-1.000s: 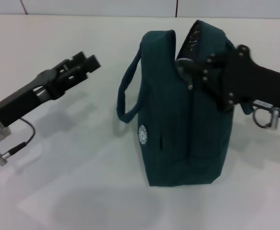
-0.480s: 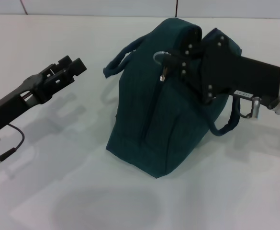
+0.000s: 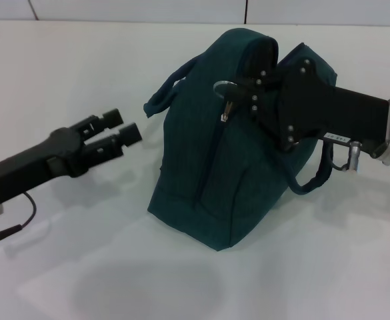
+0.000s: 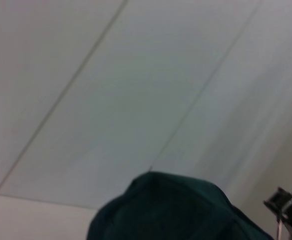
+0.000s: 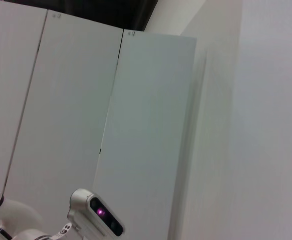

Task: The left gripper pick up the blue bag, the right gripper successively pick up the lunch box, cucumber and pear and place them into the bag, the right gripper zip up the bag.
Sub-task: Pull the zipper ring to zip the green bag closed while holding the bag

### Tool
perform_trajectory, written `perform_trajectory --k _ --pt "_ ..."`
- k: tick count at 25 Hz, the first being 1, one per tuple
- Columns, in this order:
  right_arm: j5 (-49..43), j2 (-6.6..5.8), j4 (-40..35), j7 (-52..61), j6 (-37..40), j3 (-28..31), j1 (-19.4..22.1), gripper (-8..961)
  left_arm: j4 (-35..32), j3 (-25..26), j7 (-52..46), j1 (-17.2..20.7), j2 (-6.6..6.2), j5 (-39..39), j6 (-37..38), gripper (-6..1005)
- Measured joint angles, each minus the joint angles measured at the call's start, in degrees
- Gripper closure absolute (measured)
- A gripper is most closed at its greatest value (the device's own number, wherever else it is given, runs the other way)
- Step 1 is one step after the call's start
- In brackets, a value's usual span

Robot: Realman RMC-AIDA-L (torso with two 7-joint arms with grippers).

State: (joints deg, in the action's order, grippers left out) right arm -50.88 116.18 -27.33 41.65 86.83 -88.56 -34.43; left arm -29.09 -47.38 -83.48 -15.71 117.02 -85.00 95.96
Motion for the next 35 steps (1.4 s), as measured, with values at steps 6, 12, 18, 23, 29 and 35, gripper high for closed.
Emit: perform_trajectory --k 6,12,18,23,29,35 --pt "0.0 0.0 0.05 0.0 -0.17 -0.03 -0.03 948 -0.5 0.0 -0.02 -1.11 0.78 -1.96 0.36 104" --pt "0.0 0.0 0.47 0.0 -0.19 -0.03 -0.02 948 -0.43 0.01 -0.64 -3.12 1.8 -3.55 0.9 105" --pt "-0.01 0.0 0.47 0.0 -0.19 -0.03 -0.02 948 -0.45 -0.03 -0.8 -3.88 2.18 -4.62 0.9 104" --pt "-0.01 0.01 0.47 0.0 -0.18 0.03 -0.11 947 -0.46 -1.56 -0.23 -3.96 2.24 -4.9 0.31 126" --pt "-0.02 0.0 0.44 0.0 -0.18 0.0 -0.35 947 -0.41 -1.94 -0.03 -4.03 2.25 -5.43 -0.39 191" --pt "-0.01 0.0 0.4 0.0 -0.18 -0.03 -0.1 947 0.17 -1.69 0.15 -4.48 2.25 -5.0 -0.43 366"
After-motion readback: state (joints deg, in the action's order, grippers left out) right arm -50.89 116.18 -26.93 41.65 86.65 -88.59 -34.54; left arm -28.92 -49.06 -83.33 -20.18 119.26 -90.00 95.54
